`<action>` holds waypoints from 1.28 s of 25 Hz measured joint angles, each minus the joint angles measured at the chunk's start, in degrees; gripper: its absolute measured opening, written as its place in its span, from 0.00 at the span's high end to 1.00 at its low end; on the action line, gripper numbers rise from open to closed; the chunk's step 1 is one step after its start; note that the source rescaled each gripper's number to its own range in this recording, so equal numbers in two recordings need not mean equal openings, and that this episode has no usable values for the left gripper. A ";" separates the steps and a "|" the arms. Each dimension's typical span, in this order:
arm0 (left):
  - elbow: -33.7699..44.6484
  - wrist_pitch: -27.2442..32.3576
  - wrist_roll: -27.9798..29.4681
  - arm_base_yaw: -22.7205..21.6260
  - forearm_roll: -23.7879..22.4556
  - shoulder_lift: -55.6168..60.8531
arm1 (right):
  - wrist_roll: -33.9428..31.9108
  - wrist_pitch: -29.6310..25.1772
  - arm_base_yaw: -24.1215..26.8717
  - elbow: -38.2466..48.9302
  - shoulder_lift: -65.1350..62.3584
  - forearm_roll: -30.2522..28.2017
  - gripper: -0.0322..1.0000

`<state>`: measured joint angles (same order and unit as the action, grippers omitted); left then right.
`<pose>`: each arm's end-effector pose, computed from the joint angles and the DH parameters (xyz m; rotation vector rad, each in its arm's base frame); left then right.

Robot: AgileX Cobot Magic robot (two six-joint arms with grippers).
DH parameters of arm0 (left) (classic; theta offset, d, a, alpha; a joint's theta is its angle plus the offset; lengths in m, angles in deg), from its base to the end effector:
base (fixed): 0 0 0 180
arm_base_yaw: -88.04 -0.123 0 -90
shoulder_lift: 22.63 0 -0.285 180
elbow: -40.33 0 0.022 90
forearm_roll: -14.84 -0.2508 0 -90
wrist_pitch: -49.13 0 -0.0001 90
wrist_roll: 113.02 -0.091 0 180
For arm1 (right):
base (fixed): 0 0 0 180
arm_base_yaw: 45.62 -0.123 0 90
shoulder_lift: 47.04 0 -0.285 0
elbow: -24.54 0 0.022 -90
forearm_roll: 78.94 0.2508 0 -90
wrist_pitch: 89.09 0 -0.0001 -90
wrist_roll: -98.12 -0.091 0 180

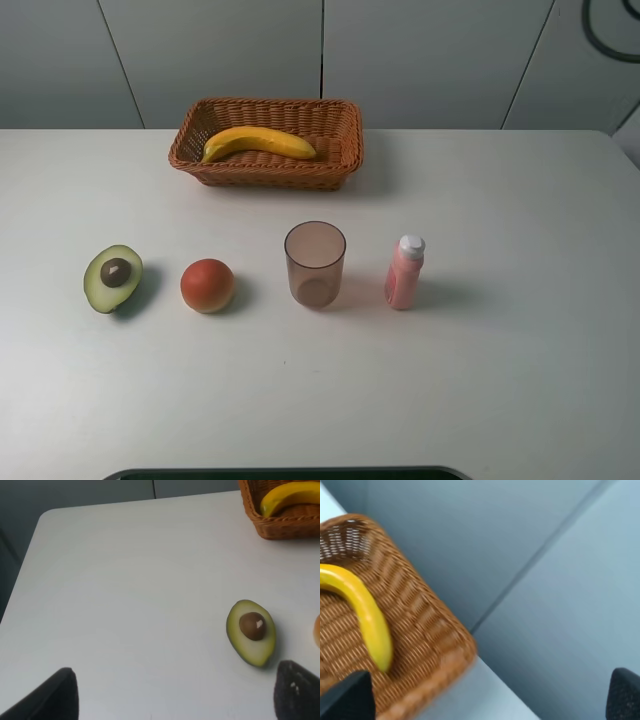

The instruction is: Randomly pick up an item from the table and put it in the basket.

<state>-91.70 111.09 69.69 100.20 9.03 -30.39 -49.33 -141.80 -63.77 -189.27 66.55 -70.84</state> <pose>-0.0053 0.0095 0.2789 0.1623 2.0437 -0.0400 0.3996 0.1417 0.3895 -0.9479 2.0981 0.0448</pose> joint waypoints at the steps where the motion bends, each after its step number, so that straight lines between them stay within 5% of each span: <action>1: 0.00 0.00 0.00 0.00 0.00 0.00 | -1.72 -2.45 2.10 0.00 -1.77 0.00 0.00; 6: 0.00 0.00 0.00 0.00 0.00 0.00 | -9.63 -15.18 13.41 0.00 -9.15 -1.22 0.00; 15: 0.00 0.00 0.00 0.00 0.00 0.00 | -21.33 -16.92 28.45 18.02 -25.64 -1.52 0.00; 19: 0.00 0.00 0.00 0.00 0.00 0.00 | -21.84 -15.76 30.34 33.37 -35.85 -1.52 0.00; 24: 0.00 0.00 0.00 0.00 0.00 0.00 | -21.37 -7.97 30.67 52.81 -50.88 -1.52 0.00; 32: 0.00 0.00 0.00 0.00 0.00 0.00 | -17.45 -6.00 30.72 72.20 -76.69 -1.41 0.00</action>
<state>-91.70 111.09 69.69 100.20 9.03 -30.39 -66.78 -147.80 -33.04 -117.07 -10.15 -72.24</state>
